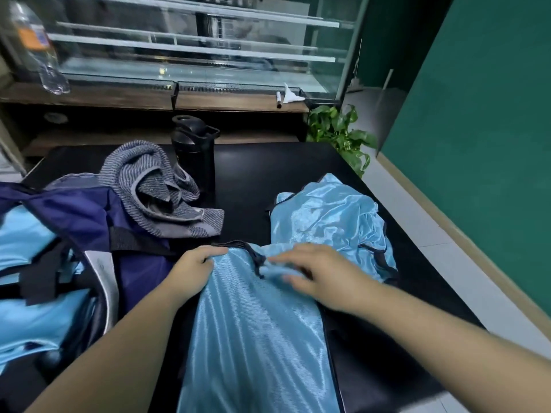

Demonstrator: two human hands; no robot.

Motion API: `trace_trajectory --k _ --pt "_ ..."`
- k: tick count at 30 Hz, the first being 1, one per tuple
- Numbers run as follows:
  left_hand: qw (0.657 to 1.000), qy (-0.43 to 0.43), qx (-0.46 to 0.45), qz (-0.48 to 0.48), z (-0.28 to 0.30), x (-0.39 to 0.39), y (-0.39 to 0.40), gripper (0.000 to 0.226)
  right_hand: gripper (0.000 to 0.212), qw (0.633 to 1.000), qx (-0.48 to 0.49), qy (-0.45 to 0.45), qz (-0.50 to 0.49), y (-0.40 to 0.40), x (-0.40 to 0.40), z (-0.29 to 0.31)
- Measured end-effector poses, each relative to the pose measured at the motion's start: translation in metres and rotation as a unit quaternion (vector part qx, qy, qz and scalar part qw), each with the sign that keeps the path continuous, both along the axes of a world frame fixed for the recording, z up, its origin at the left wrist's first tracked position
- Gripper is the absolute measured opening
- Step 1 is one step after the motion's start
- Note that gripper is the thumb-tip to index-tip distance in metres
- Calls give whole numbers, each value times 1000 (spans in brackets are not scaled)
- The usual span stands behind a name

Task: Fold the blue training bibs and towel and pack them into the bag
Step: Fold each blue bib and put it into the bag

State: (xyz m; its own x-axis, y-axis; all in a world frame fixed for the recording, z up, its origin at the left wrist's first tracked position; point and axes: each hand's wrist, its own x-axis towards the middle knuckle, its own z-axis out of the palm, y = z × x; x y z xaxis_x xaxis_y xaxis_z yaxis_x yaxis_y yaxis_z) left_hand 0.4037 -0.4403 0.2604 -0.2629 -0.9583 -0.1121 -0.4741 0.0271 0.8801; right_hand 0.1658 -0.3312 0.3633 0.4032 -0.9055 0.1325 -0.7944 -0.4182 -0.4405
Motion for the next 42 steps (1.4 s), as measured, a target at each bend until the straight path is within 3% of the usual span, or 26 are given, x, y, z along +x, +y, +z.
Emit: trace_trajectory --k 7,10,13,15,18,22,25,28,32,35,37,40,42 --pt "1000 8 21 -5 -2 2 -1 42 43 991 73 111 9 28 7 -34" --pt "1000 5 12 -10 1 2 1 39 32 981 51 -27 -186 8 -17 -43" --pt "1000 13 15 -8 6 0 4 36 36 898 129 -199 -371 -14 -34 -45" --pt "1000 12 19 -4 8 -1 5 35 46 874 244 -213 -363 -21 -33 -44" --pt "1000 1 13 -12 8 -1 5 35 39 881 326 -149 -309 -29 -27 -37" --pt "1000 6 23 -9 4 1 3 33 22 864 332 -181 -334 -40 -28 -43" --pt "1000 -3 25 -3 5 -1 3 32 31 854 310 -215 -359 -36 -26 -45" --pt "1000 -4 8 2 8 -2 3 41 41 856 336 -181 -350 -27 -21 -39" --pt "998 27 48 30 17 -7 8 50 32 850 386 -132 -333 -22 -18 -34" --pt "991 -87 73 76 31 -9 4 28 27 848 390 -124 -336 -21 -14 -34" --pt "978 -170 101 66 41 -9 3 39 24 844 387 -138 -344 -21 -13 -35" --pt "964 -198 162 76 47 -13 8 45 22 836 387 -158 -356 -24 -14 -39" --pt "961 -180 189 92 47 -14 10 37 19 830 388 -166 -365 -26 -14 -38"
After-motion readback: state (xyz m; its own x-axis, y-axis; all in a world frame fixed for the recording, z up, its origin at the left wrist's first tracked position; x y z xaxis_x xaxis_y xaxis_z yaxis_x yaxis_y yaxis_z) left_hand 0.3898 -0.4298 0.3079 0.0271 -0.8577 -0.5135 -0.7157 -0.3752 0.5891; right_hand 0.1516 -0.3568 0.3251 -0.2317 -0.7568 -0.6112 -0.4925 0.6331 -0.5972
